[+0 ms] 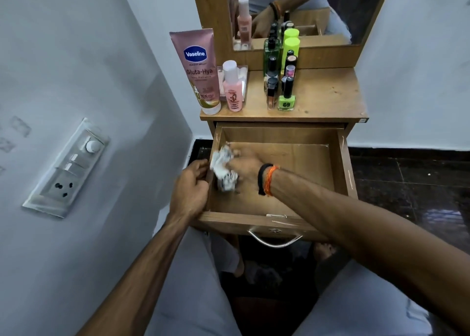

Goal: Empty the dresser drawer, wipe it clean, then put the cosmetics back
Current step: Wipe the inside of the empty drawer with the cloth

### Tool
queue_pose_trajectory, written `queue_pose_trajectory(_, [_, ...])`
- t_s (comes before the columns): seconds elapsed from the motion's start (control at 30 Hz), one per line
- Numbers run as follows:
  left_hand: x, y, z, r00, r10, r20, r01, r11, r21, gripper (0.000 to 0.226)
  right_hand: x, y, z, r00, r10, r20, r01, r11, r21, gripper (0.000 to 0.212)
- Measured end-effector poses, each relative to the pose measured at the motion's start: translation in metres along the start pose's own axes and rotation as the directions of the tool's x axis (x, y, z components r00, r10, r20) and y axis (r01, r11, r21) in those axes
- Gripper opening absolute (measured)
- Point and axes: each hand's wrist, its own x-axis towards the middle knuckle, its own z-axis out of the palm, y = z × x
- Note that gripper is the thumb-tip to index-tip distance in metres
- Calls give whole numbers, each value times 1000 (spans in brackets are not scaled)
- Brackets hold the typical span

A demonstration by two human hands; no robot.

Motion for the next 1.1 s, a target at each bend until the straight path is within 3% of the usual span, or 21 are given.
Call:
queue_pose_trajectory(0.1, [1, -2, -2, 998, -56, 25, 57, 997, -56, 66, 26, -13, -14, 978, 23, -207, 35, 961, 273, 23])
queue_pose_trajectory(0.17, [-2, 0, -4, 998, -58, 30, 60, 996, -61, 68, 32, -20, -6, 964, 74, -257, 36, 917, 398, 25])
queue_pose_trajectory(0.3, [-2, 0, -1, 998, -57, 12, 57, 996, -73, 66, 18, -17, 21, 970, 118, -211, 0, 873, 488, 14])
queue_pose_trajectory(0.37, [-4, 1, 1, 999, -39, -18, 39, 999, -31, 63, 4, -13, 23, 983, 141, -113, -64, 857, 512, 7])
queue_pose_trajectory(0.47, [-6, 2, 2, 997, 22, -72, -18, 998, 52, 51, -17, 1, 20, 977, 210, 46, -208, 869, 449, 25])
queue_pose_trajectory(0.53, [-4, 1, 1, 996, 45, -76, -40, 997, 66, 42, -30, 8, 22, 965, 243, 101, -263, 899, 350, 25])
queue_pose_trajectory(0.7, [2, -1, 2, 998, -22, -66, 21, 999, -27, 62, -39, 14, 18, 938, 266, 220, -320, 910, 264, 17])
queue_pose_trajectory(0.8, [4, -2, 3, 996, -55, -63, 49, 994, -102, 67, -39, 19, 10, 895, 299, 332, -391, 884, 258, 26])
queue_pose_trajectory(1.0, [2, -2, 2, 995, -29, -99, 21, 996, -83, 60, -28, 9, 11, 922, 234, 309, -356, 825, 438, 21])
queue_pose_trajectory(1.1, [2, -2, 1, 994, -22, -107, 10, 994, -105, 53, -28, 13, 16, 944, 236, 231, -307, 886, 349, 34])
